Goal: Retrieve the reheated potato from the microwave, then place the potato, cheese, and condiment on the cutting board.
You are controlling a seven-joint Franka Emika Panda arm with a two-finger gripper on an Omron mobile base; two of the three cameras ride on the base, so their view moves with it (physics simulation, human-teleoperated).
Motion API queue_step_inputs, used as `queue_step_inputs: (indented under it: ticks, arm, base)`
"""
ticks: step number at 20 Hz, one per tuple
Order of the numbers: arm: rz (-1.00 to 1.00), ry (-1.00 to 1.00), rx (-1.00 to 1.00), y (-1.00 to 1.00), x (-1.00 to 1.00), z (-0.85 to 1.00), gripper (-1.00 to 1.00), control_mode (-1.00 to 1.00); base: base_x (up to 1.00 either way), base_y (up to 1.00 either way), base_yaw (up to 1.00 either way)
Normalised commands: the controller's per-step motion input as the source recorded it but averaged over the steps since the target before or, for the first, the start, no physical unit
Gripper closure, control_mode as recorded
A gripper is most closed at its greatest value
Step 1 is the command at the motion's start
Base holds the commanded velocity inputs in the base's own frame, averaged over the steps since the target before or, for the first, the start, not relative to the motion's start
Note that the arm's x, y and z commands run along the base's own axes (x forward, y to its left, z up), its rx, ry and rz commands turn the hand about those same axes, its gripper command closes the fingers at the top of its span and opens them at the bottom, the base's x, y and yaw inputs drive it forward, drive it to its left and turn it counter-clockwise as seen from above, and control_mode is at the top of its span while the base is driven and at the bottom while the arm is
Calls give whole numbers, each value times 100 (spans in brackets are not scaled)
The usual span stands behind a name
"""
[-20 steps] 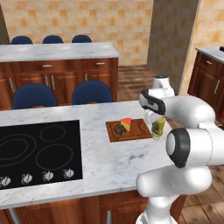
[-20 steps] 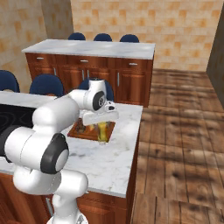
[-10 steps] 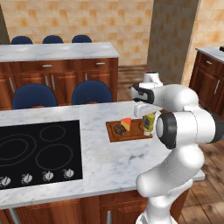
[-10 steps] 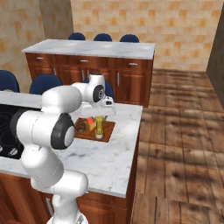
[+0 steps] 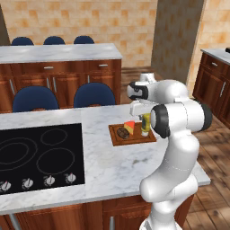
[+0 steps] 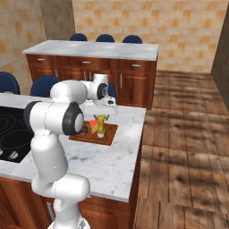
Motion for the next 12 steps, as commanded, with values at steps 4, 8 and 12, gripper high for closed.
queue_step_inputs:
  ticks: [4, 8, 12]
  arm:
    - [-6, 0, 0, 3, 20, -29, 100, -100]
    - [-6, 0, 0, 4, 15, -30, 100, -100]
    - [-6, 0, 0, 3, 10, -18, 100, -100]
  base:
    - [0, 0, 0]
    - [0, 0, 0]
    - [0, 0, 0]
